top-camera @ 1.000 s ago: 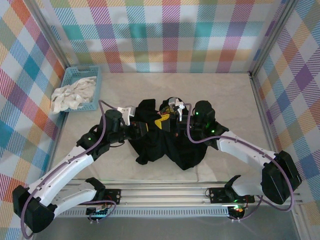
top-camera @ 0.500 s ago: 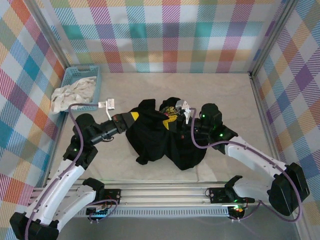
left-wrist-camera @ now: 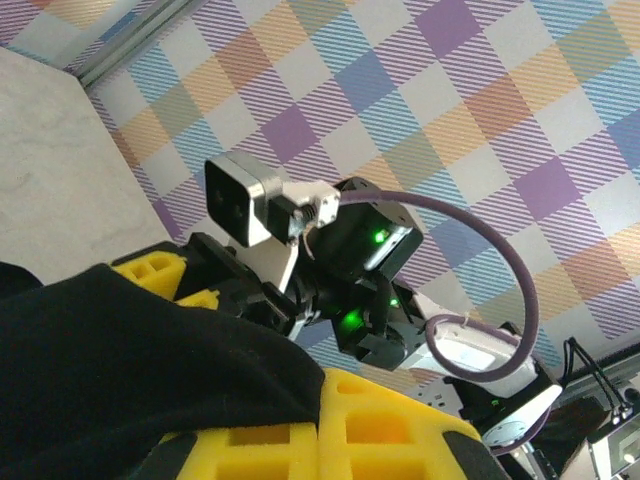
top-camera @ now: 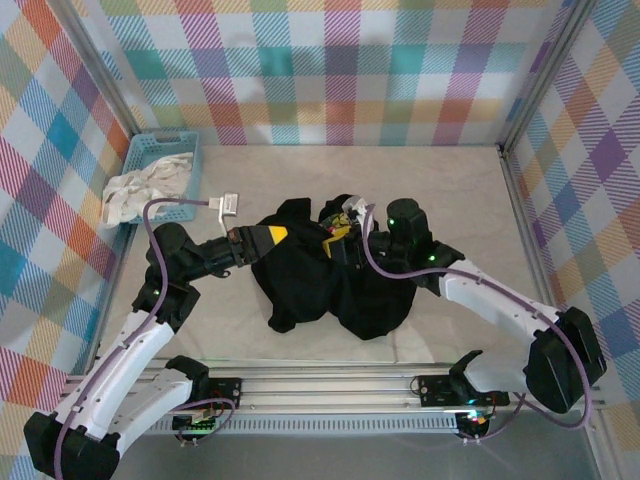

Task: Fold the inside-out t-shirt

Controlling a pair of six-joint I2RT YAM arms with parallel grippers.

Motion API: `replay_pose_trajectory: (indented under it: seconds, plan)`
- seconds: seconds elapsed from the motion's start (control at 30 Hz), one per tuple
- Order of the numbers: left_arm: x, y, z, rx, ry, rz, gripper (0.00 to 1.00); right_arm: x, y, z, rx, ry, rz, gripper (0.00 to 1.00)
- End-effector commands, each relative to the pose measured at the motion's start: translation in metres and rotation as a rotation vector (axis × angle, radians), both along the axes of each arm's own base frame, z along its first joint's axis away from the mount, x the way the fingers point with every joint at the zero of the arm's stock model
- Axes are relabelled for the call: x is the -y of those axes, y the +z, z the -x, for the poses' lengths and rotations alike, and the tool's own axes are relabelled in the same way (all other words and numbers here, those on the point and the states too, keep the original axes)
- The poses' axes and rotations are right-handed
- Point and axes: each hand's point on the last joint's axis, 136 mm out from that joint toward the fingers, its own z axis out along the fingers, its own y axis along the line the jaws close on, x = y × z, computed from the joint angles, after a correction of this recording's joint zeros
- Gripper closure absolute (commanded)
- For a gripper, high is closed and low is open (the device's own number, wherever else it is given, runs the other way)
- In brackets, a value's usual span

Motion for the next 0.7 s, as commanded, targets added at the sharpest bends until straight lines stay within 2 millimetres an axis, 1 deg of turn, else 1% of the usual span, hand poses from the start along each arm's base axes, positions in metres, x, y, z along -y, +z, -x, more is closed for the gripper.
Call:
replay_pose_trajectory:
  seconds: [0.0, 0.1, 0.17, 0.23, 0.3, 0.37, 0.43, 0.5, 0.67]
  plan:
    - [0.000, 0.016, 0.003, 0.066, -0.014, -0.003, 1.00, 0.016, -0.006, -0.011, -0.034, -0.117, 0.101, 0.66]
    - [0.001, 0.014, 0.000, 0.061, -0.009, -0.019, 1.00, 0.026, -0.008, -0.005, 0.012, -0.140, 0.152, 0.58]
    - [0.001, 0.014, 0.000, 0.061, -0.009, -0.024, 1.00, 0.031, -0.005, 0.005, 0.085, -0.120, 0.171, 0.57]
    - [0.001, 0.013, -0.001, 0.059, -0.009, -0.029, 1.00, 0.033, -0.001, 0.019, 0.168, -0.079, 0.178, 0.59]
    - [0.001, 0.013, -0.001, 0.058, -0.009, -0.031, 1.00, 0.031, 0.006, 0.032, 0.248, -0.032, 0.177, 0.62]
    - [0.002, 0.013, -0.001, 0.057, -0.012, -0.032, 1.00, 0.024, 0.011, 0.043, 0.324, 0.036, 0.183, 0.67]
    - [0.002, 0.012, -0.002, 0.057, -0.013, -0.032, 1.00, 0.016, 0.012, 0.049, 0.368, 0.091, 0.193, 0.68]
    - [0.002, 0.011, -0.002, 0.055, -0.013, -0.034, 1.00, 0.008, 0.012, 0.046, 0.399, 0.119, 0.214, 0.70]
    - [0.002, 0.011, 0.000, 0.061, -0.017, -0.035, 1.00, -0.008, 0.004, 0.027, 0.435, 0.143, 0.277, 0.71]
